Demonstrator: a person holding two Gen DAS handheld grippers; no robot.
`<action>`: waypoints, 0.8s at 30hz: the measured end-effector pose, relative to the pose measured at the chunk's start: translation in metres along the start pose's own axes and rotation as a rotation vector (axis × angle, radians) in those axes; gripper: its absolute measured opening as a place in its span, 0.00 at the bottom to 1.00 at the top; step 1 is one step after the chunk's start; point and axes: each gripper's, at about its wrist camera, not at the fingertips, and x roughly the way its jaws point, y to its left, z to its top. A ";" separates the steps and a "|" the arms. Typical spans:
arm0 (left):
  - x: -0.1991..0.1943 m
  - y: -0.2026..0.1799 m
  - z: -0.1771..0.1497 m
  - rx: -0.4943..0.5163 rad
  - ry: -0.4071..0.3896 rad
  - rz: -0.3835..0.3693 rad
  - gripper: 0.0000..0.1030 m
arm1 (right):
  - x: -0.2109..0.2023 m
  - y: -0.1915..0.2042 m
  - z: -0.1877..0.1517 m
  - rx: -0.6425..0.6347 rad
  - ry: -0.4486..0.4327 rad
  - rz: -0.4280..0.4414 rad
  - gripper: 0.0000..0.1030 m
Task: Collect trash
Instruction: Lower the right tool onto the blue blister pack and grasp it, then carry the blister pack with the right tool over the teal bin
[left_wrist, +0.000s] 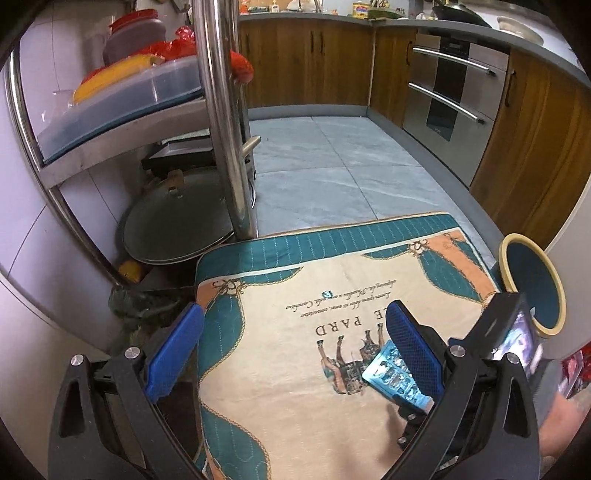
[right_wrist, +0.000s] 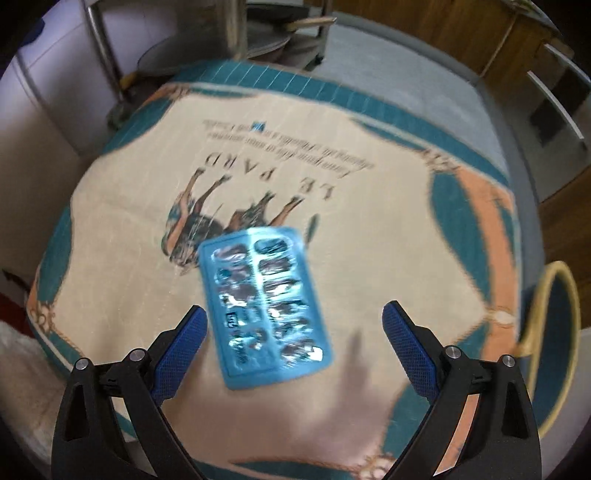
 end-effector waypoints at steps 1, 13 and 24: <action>0.003 0.002 0.001 -0.004 0.006 -0.001 0.94 | 0.006 0.002 0.001 0.000 0.012 0.011 0.92; 0.021 -0.002 0.005 -0.006 0.049 -0.013 0.94 | 0.023 -0.007 0.013 0.080 0.020 0.062 0.69; 0.026 -0.019 0.005 0.031 0.068 -0.008 0.94 | 0.006 -0.025 0.011 0.124 -0.018 0.035 0.67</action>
